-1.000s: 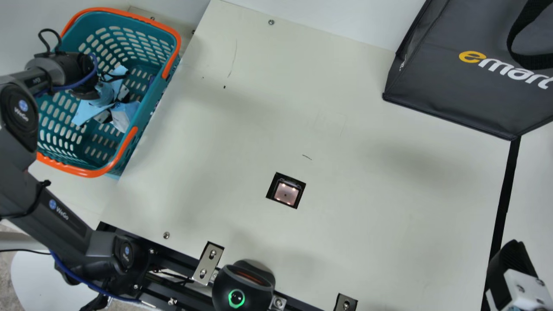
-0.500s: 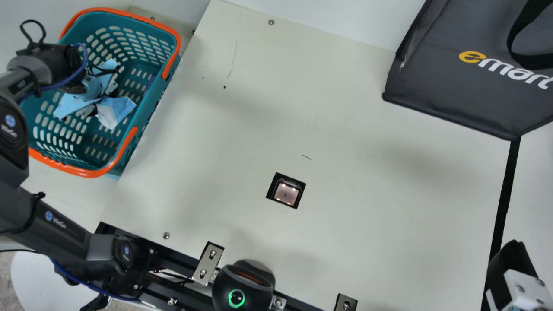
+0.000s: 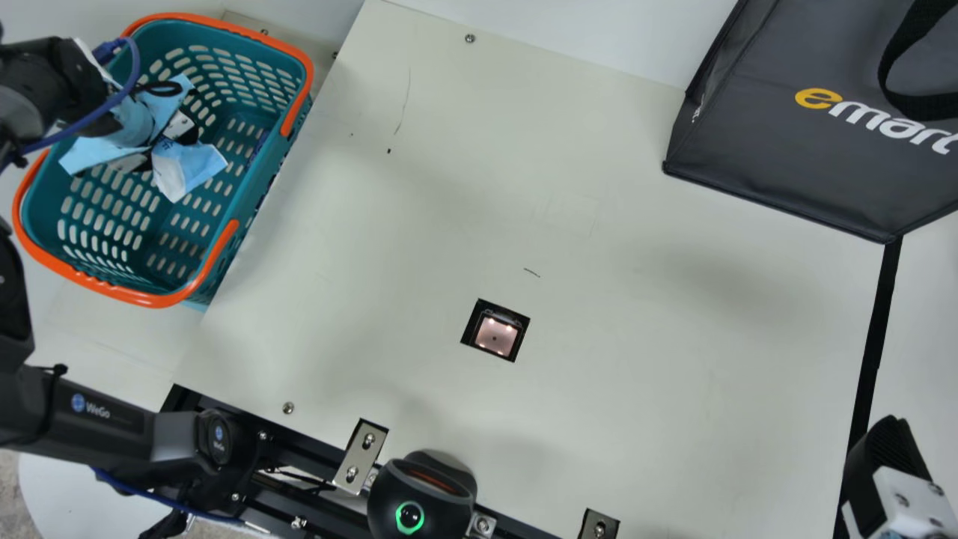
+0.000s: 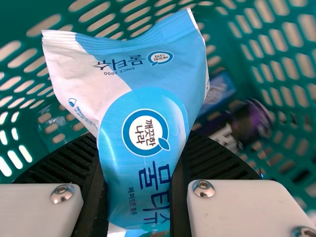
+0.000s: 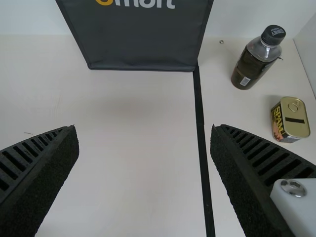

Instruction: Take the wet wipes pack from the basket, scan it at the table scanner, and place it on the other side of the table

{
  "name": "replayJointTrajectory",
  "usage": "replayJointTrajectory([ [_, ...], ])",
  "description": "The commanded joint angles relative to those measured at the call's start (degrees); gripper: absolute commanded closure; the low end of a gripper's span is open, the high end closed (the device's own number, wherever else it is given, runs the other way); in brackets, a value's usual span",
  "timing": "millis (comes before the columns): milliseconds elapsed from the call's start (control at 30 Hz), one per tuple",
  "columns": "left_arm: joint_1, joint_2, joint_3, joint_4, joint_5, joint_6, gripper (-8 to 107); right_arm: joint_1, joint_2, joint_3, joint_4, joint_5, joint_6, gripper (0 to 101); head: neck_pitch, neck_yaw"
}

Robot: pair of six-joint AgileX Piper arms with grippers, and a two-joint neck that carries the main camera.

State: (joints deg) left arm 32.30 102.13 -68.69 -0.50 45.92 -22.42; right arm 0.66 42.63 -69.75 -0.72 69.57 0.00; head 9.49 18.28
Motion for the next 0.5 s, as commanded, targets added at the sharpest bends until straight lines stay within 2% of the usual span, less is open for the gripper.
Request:
replayJointTrajectory([
  [0, 0.2, -1.3, -1.2, -2.2, 2.8, 10.4, 107, 0.0, 0.0, 0.0, 0.0, 0.0, 0.0, 6, -1.6, 0.1],
  [233, 1.2, -5.3, -6.4, -6.5, 11.7, 22.8, 107, 0.0, 0.0, 0.0, -0.1, -0.1, 0.0, 6, -1.6, 0.1],
  [467, -0.4, -9.2, -10.2, -8.6, 18.1, 28.3, 107, 0.0, 0.0, 0.0, -0.1, -0.1, 0.0, 6, -1.6, 0.1],
])
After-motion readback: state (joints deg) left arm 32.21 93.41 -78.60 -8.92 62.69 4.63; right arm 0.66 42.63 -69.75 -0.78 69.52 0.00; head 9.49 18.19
